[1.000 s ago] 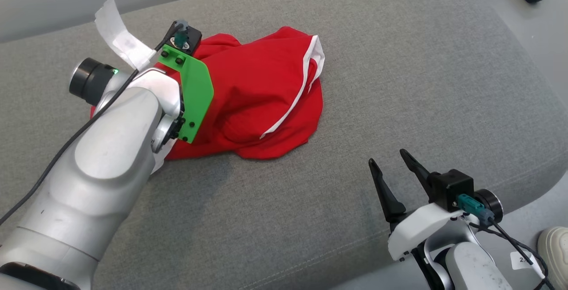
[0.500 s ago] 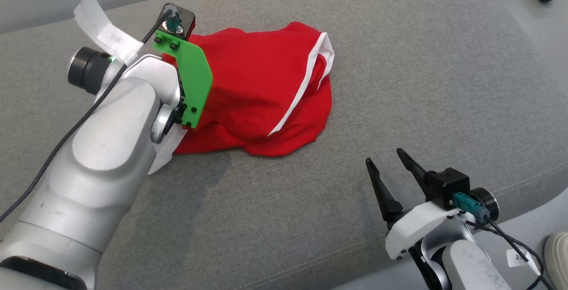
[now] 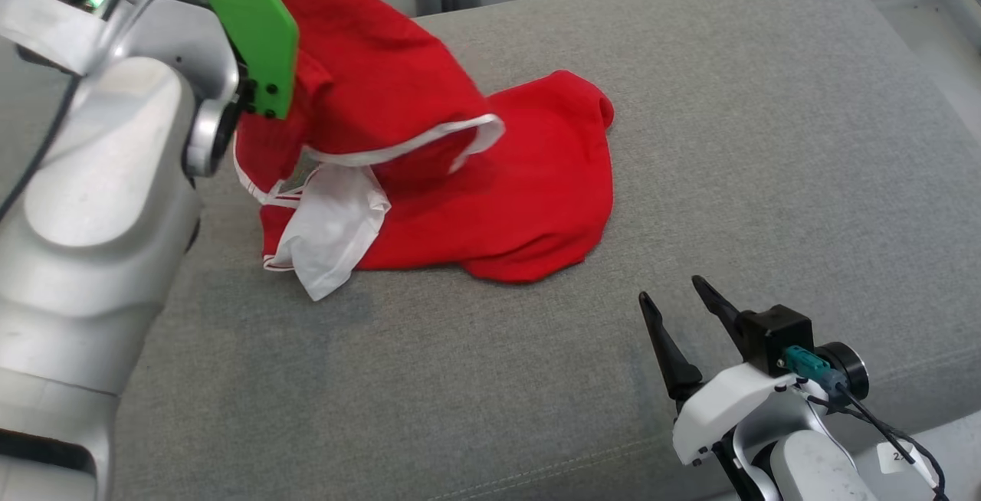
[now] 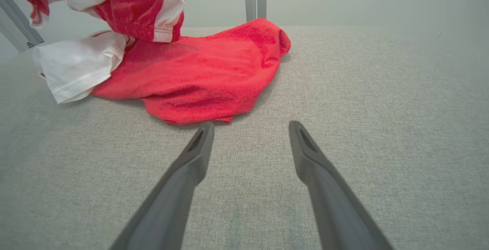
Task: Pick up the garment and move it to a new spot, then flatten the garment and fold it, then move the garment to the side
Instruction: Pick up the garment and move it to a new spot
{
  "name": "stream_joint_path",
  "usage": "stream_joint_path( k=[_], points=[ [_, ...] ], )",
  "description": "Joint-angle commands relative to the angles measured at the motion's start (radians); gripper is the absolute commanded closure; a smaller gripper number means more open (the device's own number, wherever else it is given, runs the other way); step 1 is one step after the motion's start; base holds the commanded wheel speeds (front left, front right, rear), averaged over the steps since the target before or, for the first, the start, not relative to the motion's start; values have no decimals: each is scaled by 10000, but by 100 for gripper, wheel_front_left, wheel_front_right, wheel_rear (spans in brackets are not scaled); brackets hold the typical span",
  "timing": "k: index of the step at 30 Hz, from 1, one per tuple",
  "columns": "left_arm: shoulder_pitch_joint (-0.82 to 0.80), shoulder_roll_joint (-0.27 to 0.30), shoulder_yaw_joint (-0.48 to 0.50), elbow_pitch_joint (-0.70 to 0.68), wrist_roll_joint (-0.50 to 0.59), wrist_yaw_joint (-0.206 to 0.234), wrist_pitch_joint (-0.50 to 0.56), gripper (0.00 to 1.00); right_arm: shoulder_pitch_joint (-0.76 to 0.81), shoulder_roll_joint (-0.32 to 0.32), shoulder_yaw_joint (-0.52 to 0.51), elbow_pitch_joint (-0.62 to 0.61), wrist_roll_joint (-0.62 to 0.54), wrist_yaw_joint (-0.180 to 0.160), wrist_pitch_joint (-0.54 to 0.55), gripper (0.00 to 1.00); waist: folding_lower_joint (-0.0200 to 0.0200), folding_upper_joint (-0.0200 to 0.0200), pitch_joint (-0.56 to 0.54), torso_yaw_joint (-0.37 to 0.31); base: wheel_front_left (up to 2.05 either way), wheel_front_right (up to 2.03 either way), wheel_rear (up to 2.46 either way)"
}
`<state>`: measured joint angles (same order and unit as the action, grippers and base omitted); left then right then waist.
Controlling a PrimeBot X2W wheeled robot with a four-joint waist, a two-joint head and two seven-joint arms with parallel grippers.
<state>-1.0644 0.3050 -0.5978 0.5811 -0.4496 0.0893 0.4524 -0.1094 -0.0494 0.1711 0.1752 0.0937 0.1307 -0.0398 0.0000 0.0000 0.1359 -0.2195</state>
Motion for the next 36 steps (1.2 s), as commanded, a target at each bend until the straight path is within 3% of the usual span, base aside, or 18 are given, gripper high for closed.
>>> stream_joint_path(
  k=[1, 5, 6, 11, 15, 18, 21, 25, 32, 36],
  points=[
    [-61, 347, 172, -125, -116, 62, -143, 100, 53, -19, -53, -100, -50, 1, 25, 0, 0, 0, -145, 318, 0, 0, 0],
    [165, 1307, 480, -611, -95, 44, -111, 100, 77, -16, -221, -276, -67, 1, 45, 0, 0, 0, -62, 589, 0, 0, 0],
    [165, 1307, 480, -611, -95, 44, -111, 100, 77, -16, -221, -276, -67, 1, 45, 0, 0, 0, -62, 589, 0, 0, 0],
    [716, 2861, 1084, -1379, -444, 46, 573, 100, 131, -18, -384, -394, -87, 1, -23, 0, 0, 0, 96, 819, 0, 0, 0],
    [1450, 3918, 1584, -2065, -680, 292, 786, 100, 188, -18, -500, -414, -144, 1, -21, 0, 0, 0, 230, 1078, 0, 0, 0],
    [2093, 4370, 1970, -2489, -890, 598, 644, 100, 130, -18, -552, -490, -224, 1, 14, 0, 0, 0, 329, 1354, 0, 0, 0],
    [2746, 4460, 2203, -2711, -1073, 840, 339, 100, 39, -19, -603, -607, -337, 1, 66, 0, 0, 0, 416, 1729, 0, 0, 0],
    [3457, 4065, 2307, -2709, -1249, 1156, -334, 100, -20, -21, -574, -744, -543, 1, 222, 0, 0, 0, 424, 2288, 0, 0, 0],
    [4046, 3545, 2066, -2056, -1004, 1208, -1625, 100, -136, -19, -406, -1077, -811, 1, 590, 0, 0, 0, 421, 3014, 0, 0, 0],
    [4237, 3216, 1891, -1348, -851, 982, -2633, 100, -139, -24, -165, -1208, -876, 1, 799, 0, 0, 0, 452, 3074, 0, 0, 0]
  ],
)
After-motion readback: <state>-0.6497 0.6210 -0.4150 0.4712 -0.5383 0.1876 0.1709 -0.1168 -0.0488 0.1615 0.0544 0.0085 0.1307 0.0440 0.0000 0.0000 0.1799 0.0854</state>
